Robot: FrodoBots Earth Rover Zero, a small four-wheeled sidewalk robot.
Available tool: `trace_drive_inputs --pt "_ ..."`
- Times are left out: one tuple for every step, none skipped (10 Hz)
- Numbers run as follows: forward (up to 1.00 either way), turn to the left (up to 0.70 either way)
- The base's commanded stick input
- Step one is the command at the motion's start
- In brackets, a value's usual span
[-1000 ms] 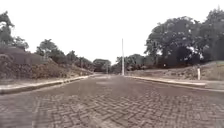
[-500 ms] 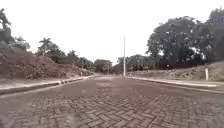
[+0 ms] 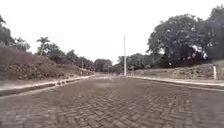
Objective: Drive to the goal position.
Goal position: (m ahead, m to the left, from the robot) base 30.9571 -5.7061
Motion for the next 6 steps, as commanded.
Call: trace_drive_inputs --pt "1.00 0.00" --pt "1.00 0.00" --pt "1.00 0.00" --pt "1.00 0.00" --pt "1.00 0.00" --pt "1.00 0.00"
